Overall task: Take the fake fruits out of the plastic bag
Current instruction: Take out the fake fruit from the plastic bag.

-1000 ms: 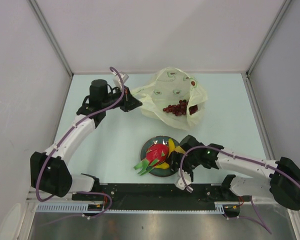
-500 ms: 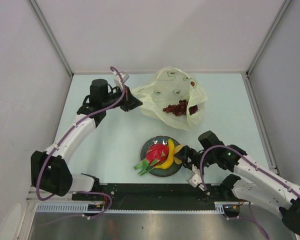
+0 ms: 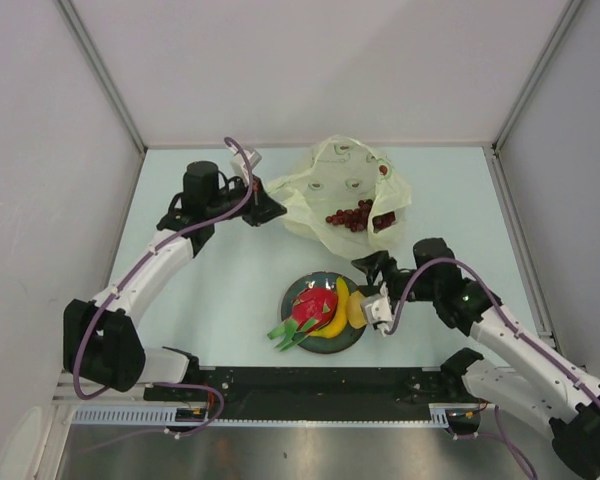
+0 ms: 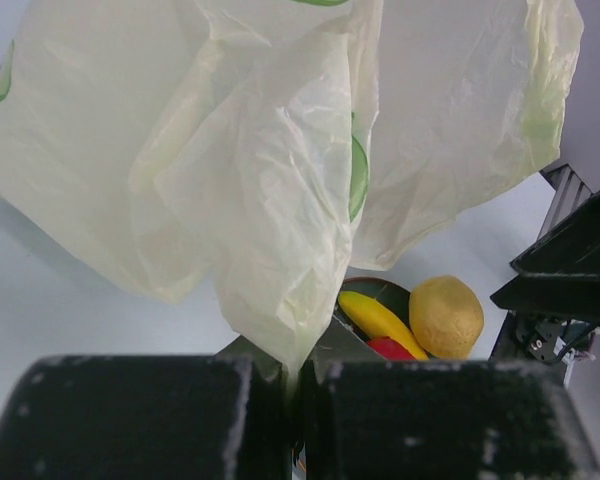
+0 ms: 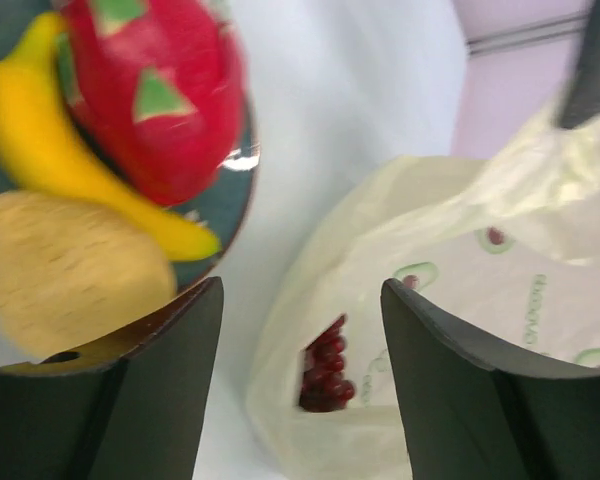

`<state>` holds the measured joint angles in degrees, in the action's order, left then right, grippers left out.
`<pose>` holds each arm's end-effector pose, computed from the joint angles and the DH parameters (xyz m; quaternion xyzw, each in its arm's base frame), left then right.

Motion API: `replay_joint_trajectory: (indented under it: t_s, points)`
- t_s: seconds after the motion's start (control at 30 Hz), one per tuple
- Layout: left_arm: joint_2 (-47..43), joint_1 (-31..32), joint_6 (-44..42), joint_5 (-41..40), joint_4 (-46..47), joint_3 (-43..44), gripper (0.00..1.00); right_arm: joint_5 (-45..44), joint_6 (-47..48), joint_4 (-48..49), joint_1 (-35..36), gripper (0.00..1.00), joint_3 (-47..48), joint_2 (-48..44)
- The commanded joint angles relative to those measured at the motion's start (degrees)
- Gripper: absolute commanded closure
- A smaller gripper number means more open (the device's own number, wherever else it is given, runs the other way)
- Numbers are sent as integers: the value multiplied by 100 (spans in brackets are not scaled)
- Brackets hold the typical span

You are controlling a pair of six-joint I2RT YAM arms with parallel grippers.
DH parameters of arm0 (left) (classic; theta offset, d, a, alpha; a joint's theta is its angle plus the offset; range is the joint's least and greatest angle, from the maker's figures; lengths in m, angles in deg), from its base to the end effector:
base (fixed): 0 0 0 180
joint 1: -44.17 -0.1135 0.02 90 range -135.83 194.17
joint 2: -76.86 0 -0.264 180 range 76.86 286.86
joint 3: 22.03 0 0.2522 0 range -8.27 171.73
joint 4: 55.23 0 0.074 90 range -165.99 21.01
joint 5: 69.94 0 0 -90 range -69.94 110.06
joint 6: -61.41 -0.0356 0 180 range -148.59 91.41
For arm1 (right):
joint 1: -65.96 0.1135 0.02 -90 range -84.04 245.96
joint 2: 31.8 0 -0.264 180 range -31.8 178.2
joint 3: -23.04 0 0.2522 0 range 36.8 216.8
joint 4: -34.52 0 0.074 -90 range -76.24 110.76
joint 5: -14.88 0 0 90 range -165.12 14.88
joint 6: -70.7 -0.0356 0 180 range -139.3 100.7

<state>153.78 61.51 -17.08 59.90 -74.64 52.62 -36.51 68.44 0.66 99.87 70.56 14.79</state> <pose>0.2857 -0.1131 0.3232 0.2306 0.7672 -0.4045 0.4410 0.1338 0.1167 0.2540 -0.8009 0.2663 0.0549 0.5335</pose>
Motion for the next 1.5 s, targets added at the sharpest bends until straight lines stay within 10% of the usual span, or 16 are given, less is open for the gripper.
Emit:
replay_joint_trajectory:
  t_s: [0.0,0.2,0.57,0.8,1.47]
  points:
    - [-265,76,-193,148,29,-295,100,68,-1117,1643,194,34,597,368]
    - [-555,208,-351,200,-112,-673,100,-1626,-2499,3749,423,57,1193,2360]
    - [-986,217,-1063,95,-612,-1570,100,-3034,-3368,2055,-684,63,1581,3146]
    - [-1224,226,-1064,24,-490,-2010,100,-3790,-3966,2870,-710,55,1607,3610]
    - [-468,699,-17,314,82,-394,100,-4045,-4022,938,-1975,65,2513,4174]
